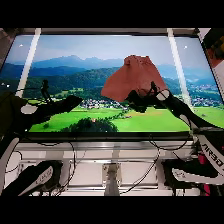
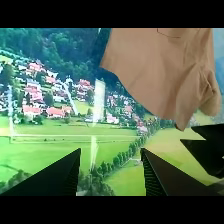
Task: Fold the clothes and pants, and hang the long-sleeved shirts on hangers.
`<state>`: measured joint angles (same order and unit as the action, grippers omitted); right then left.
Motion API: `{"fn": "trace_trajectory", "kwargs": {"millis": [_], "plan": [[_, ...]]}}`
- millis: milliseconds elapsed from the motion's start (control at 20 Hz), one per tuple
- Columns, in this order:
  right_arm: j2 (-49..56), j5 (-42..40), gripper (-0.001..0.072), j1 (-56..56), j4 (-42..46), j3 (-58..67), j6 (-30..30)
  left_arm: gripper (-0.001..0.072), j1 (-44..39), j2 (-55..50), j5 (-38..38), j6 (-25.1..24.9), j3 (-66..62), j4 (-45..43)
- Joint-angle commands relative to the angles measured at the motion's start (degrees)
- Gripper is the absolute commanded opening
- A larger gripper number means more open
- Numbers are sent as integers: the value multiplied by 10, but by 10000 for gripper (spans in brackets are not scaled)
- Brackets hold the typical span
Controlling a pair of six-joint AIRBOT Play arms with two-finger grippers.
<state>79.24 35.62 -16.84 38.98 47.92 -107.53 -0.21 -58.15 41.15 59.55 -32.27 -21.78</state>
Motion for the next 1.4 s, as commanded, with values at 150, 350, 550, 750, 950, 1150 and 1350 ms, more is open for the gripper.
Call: {"fn": "trace_trajectory", "kwargs": {"millis": [150,350,550,750,950,1150,1350], "plan": [[22,-183,449,-26,-17,-12,-61,448,0,0,0,0,0,0],[64,-159,449,-26,-19,18,-73,448,0,0,0,0,0,0],[74,-56,450,-25,-21,24,-73,448,0,0,1,0,0,0],[74,0,450,-24,6,46,-68,448,0,0,2,0,0,0],[75,-103,448,-25,8,53,-69,448,0,0,3,0,0,0],[85,-129,445,-28,6,53,-76,448,0,0,2,0,0,0],[96,-125,266,-44,0,53,-75,432,0,0,2,0,0,0]]}}
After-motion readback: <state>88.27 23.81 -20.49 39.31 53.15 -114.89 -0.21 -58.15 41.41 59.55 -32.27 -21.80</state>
